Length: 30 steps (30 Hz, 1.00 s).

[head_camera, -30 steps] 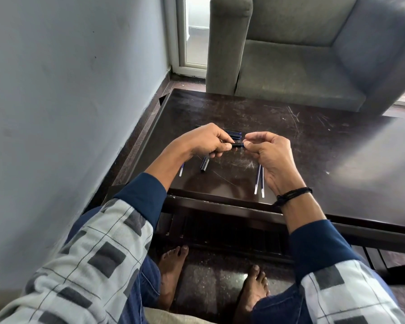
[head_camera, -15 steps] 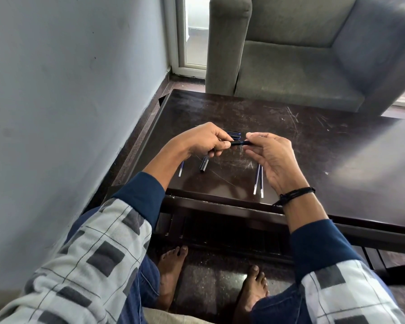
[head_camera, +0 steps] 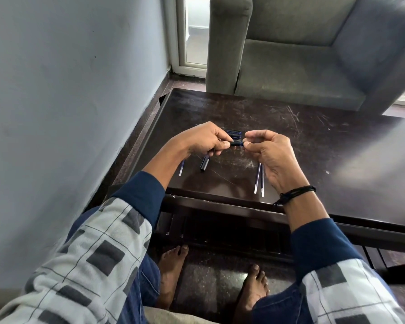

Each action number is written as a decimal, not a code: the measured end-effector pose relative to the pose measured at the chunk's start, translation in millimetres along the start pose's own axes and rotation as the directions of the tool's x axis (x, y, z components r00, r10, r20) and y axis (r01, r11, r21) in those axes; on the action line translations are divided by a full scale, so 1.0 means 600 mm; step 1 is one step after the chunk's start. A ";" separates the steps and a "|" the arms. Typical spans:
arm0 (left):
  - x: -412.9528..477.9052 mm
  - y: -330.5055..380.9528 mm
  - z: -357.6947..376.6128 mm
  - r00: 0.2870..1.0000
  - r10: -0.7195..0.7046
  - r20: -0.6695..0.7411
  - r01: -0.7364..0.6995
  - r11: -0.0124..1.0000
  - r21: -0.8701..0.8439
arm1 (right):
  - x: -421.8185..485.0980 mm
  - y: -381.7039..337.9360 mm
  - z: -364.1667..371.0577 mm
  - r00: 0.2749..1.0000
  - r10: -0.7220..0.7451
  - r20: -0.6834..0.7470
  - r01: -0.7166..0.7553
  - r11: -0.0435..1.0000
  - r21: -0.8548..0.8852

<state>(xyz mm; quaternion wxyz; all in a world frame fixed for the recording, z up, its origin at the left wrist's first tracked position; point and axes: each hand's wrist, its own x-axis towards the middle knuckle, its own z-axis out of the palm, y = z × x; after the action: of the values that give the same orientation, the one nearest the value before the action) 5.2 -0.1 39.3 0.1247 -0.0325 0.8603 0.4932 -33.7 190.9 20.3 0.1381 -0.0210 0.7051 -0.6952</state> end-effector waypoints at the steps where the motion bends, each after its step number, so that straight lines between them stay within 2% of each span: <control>1: 0.000 0.000 0.000 1.000 0.000 0.002 0.000 1.000 0.000 | 0.000 0.000 0.000 1.000 -0.005 0.001 0.005 1.000 -0.004; 10: -0.001 0.004 -0.002 1.000 -0.005 -0.003 0.005 1.000 -0.010 | -0.004 -0.008 -0.002 1.000 -0.009 -0.009 0.010 1.000 0.028; 16: -0.004 0.005 -0.004 1.000 0.001 -0.019 -0.002 1.000 -0.008 | -0.002 -0.005 -0.006 0.999 -0.037 -0.009 0.036 0.994 -0.104; 19: -0.005 0.003 -0.005 0.998 0.053 -0.026 -0.053 0.999 0.008 | -0.005 -0.006 -0.005 0.998 -0.058 0.015 0.060 0.982 -0.180; 25: -0.005 0.007 -0.010 0.988 0.144 -0.053 -0.137 0.985 0.108 | -0.005 -0.009 -0.002 0.999 -0.033 -0.043 0.019 0.954 -0.298; 30: -0.002 0.001 -0.015 0.987 0.137 -0.083 -0.127 0.985 0.114 | -0.009 -0.015 -0.005 0.997 -0.072 -0.019 0.067 0.975 -0.210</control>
<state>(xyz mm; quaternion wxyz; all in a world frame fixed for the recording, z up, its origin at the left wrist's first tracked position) 4.8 -7.5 44.4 0.0539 0.0091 0.8909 0.4510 -30.6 195.0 29.8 0.1015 -0.0508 0.7751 -0.6216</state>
